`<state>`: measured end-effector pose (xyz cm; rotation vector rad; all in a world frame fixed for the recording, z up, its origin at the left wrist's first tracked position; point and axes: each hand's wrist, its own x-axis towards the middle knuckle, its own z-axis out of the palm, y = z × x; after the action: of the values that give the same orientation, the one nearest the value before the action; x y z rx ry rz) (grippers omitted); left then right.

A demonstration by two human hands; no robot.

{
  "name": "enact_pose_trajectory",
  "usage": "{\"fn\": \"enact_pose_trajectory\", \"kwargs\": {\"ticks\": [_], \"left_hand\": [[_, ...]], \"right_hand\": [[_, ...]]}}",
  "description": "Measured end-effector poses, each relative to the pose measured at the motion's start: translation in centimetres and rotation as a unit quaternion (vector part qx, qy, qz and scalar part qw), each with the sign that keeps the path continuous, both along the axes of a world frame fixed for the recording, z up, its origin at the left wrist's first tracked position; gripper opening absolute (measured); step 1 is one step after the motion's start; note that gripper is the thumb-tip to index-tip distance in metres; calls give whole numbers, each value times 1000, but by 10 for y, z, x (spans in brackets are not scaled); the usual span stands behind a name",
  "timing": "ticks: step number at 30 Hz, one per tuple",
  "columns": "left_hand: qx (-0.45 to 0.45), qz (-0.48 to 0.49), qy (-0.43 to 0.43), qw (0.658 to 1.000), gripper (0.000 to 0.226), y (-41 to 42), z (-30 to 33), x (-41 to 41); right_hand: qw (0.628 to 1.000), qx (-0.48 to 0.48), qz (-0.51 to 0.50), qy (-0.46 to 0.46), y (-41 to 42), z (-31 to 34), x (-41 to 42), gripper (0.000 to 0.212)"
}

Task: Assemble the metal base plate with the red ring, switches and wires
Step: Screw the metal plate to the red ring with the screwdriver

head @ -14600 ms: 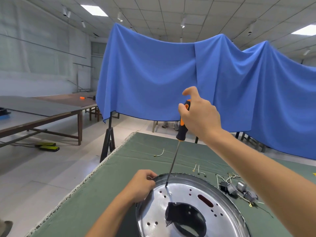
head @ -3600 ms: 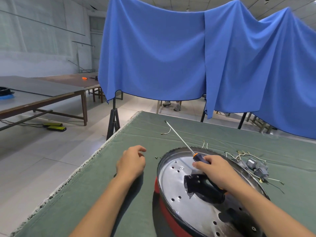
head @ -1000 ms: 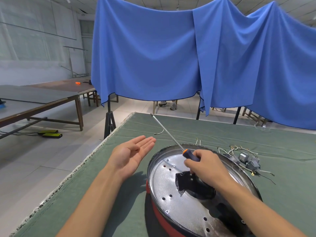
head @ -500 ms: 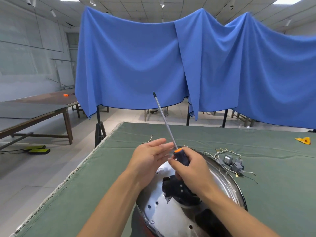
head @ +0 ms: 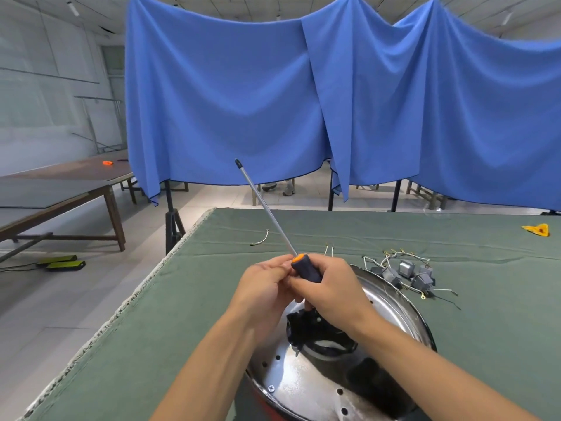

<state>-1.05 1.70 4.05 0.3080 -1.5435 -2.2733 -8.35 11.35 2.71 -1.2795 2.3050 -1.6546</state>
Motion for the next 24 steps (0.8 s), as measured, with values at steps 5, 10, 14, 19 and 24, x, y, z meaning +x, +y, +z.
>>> {"fn": "enact_pose_trajectory", "kwargs": {"ticks": [5, 10, 14, 19, 24], "left_hand": [[11, 10, -2, 1000, 32, 3, -2, 3], [11, -2, -11, 1000, 33, 4, 0, 6], [18, 3, -19, 1000, 31, 5, -4, 8], [15, 41, -23, 999, 20, 4, -8, 8], [-45, 115, -26, 992, 16, 2, -7, 10]], "right_hand": [[1000, -4, -15, -2, -2, -1, 3, 9], [999, 1, -40, 10, -4, -5, 3, 19], [999, -5, -38, 0, -2, -4, 2, 9], [998, -43, -38, -34, 0, -2, 1, 15], [999, -32, -37, -20, 3, -3, 0, 9]]}}
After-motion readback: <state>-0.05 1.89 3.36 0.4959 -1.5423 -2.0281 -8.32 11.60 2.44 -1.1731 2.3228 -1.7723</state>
